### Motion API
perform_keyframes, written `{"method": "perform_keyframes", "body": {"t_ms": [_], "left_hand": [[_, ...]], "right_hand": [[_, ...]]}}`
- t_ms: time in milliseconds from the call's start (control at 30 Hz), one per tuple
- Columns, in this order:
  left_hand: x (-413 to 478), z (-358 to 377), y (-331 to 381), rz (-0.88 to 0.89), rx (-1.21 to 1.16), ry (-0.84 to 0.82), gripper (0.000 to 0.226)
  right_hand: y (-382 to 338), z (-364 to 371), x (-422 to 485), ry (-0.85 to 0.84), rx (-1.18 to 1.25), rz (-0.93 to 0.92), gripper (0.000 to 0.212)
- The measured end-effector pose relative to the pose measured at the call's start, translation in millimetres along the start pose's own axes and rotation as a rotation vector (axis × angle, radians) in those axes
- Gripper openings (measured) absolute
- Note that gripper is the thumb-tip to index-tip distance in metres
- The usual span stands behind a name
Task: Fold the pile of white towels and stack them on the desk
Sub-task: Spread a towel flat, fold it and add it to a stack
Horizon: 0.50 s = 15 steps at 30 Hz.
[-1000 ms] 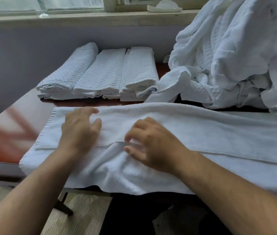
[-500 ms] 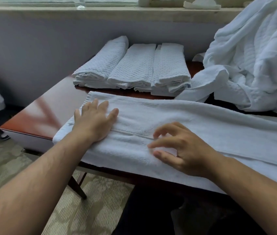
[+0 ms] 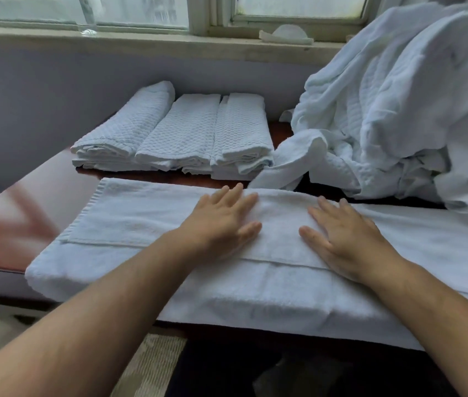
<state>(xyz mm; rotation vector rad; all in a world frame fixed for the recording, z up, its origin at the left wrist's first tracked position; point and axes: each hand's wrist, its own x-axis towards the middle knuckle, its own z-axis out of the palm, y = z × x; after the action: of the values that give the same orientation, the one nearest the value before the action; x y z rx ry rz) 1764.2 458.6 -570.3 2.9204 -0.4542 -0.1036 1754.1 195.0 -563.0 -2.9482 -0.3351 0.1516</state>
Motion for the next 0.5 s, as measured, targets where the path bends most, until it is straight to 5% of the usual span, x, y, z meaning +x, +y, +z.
{"method": "perform_keyframes", "body": {"t_ms": [167, 300, 400, 500], "left_hand": [[12, 1, 5, -0.055, 0.011, -0.107, 0.07], [24, -2, 34, -0.026, 0.006, 0.051, 0.062], [42, 2, 72, 0.154, -0.012, 0.145, 0.057], [71, 5, 102, 0.223, 0.024, 0.163, 0.058]], "right_hand": [[33, -2, -12, 0.017, 0.104, -0.016, 0.071], [47, -6, -18, 0.256, 0.263, -0.014, 0.039], [71, -12, -25, 0.398, 0.261, 0.098, 0.028], [111, -20, -35, 0.468, 0.203, 0.363, 0.043]]}}
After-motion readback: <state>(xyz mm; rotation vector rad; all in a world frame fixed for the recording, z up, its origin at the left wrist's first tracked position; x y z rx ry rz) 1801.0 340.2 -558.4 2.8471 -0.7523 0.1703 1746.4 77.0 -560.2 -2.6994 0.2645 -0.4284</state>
